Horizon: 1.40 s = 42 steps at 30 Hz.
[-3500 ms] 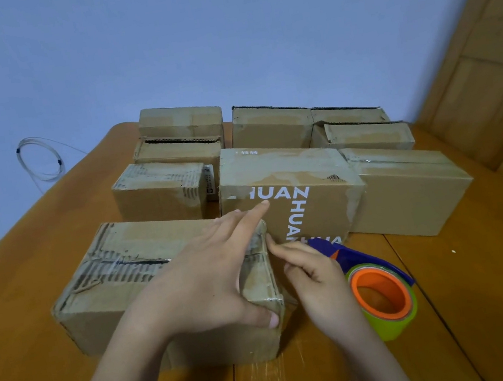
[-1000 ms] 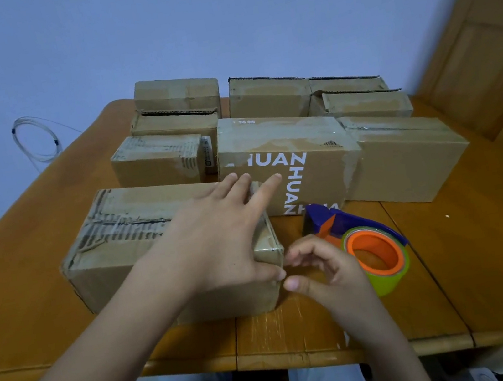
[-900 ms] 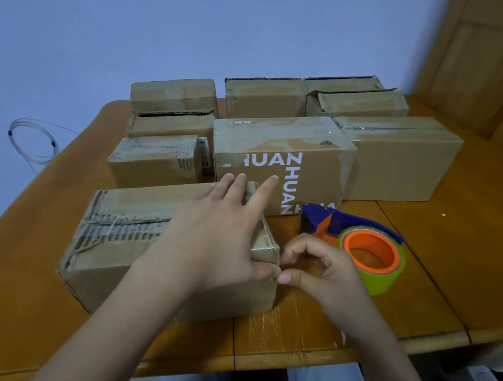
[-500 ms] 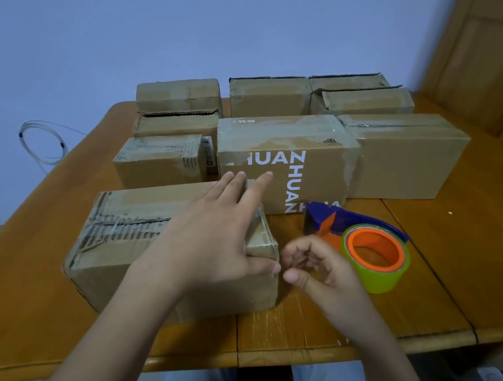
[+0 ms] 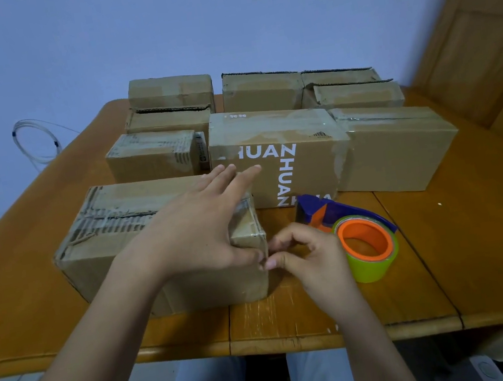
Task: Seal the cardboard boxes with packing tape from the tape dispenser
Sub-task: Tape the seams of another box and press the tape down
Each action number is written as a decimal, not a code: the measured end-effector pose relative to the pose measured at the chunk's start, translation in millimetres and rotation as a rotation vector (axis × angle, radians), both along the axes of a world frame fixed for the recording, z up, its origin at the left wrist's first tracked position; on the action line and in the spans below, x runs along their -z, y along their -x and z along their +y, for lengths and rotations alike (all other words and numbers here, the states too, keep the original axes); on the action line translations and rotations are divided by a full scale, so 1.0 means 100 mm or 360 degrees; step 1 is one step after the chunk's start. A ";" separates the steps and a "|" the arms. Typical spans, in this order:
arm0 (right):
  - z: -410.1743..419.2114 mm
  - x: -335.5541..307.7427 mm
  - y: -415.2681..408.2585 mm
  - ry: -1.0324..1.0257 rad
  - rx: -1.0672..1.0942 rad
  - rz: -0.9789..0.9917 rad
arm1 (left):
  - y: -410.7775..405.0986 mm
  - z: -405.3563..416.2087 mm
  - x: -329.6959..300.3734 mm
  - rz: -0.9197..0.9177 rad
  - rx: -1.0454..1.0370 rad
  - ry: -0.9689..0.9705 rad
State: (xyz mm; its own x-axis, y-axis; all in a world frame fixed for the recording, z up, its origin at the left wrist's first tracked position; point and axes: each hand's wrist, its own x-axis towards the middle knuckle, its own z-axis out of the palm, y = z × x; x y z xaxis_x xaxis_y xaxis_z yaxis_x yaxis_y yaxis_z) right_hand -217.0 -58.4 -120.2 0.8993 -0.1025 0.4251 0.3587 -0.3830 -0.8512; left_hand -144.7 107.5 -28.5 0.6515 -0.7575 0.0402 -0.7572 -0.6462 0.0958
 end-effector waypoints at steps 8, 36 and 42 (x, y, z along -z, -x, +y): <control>-0.14 -0.22 -0.24 0.0122 -0.0124 0.0189 | 0.05 -0.03 -0.02 -0.0079 -0.0047 -0.0111; 0.58 -0.24 0.11 0.0278 0.0337 -0.0153 | -0.28 0.95 -0.09 0.0088 -0.0354 0.0110; 0.59 -0.29 0.24 0.0366 0.0575 -0.0449 | -0.48 0.88 -0.12 0.0177 -0.0009 0.0060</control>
